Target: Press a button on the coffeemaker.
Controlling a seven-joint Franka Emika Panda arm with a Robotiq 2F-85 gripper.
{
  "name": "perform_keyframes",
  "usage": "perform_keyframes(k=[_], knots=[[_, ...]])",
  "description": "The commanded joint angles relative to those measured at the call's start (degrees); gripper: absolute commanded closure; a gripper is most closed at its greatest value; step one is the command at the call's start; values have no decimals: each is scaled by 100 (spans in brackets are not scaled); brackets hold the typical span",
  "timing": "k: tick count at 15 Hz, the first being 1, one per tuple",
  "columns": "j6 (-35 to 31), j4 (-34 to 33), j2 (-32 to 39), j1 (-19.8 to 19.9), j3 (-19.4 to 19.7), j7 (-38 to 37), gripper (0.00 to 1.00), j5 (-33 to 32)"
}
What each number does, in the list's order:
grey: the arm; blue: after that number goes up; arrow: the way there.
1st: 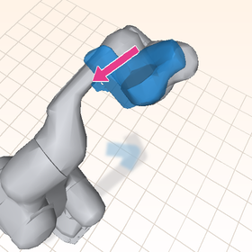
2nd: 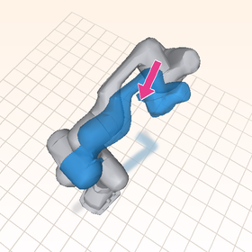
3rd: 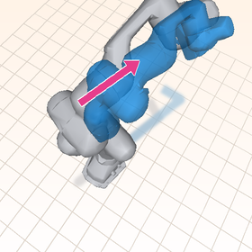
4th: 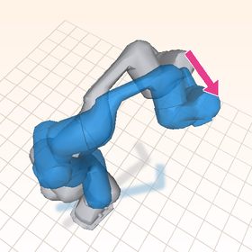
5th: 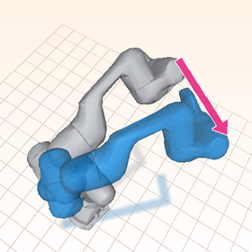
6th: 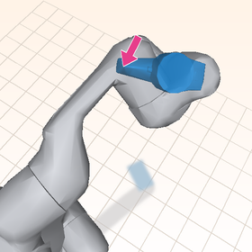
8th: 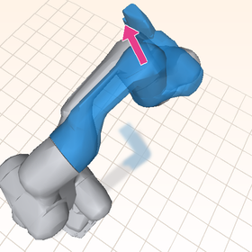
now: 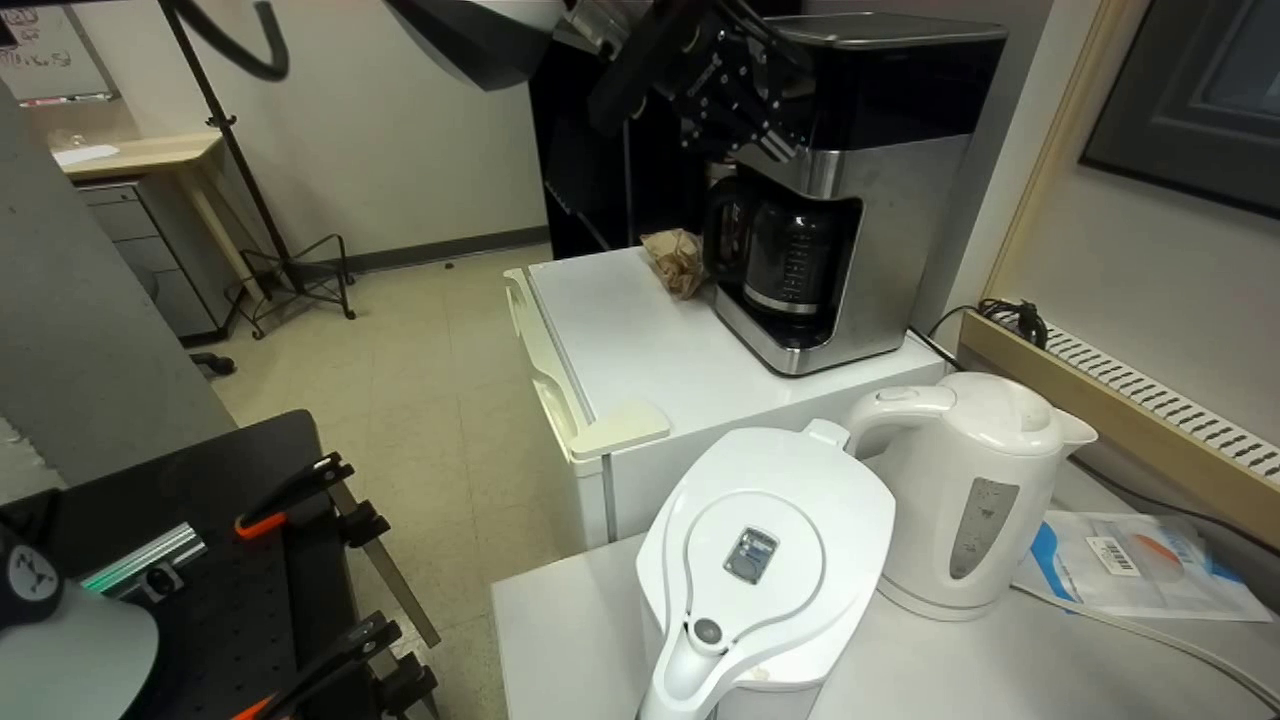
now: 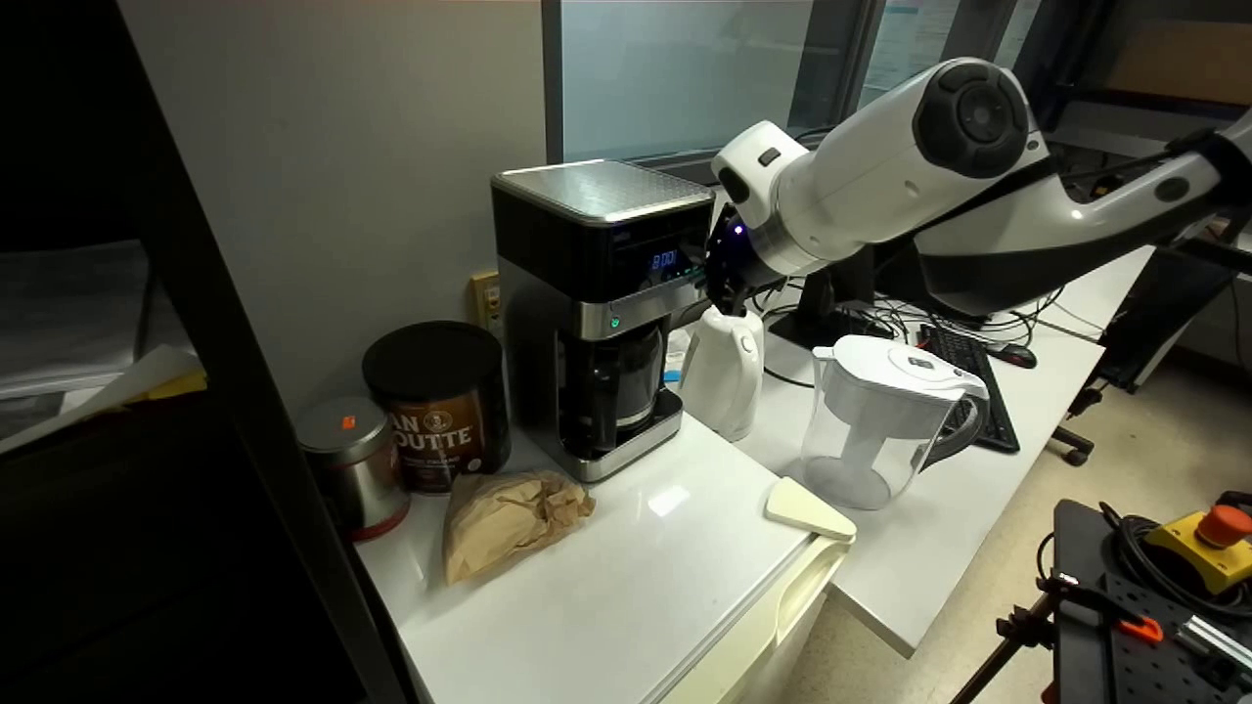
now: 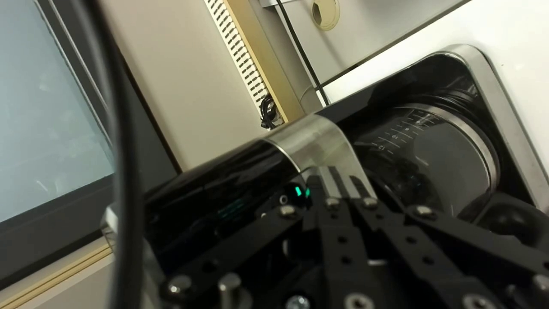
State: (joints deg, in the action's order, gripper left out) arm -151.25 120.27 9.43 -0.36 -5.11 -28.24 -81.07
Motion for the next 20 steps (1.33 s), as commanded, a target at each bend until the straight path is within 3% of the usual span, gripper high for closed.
perform_keyframes(k=[1,20], knots=[[-116,7,-50,-5,10,-127,100,-219],[-685,1744,-1765,19,25,193,100,-296]])
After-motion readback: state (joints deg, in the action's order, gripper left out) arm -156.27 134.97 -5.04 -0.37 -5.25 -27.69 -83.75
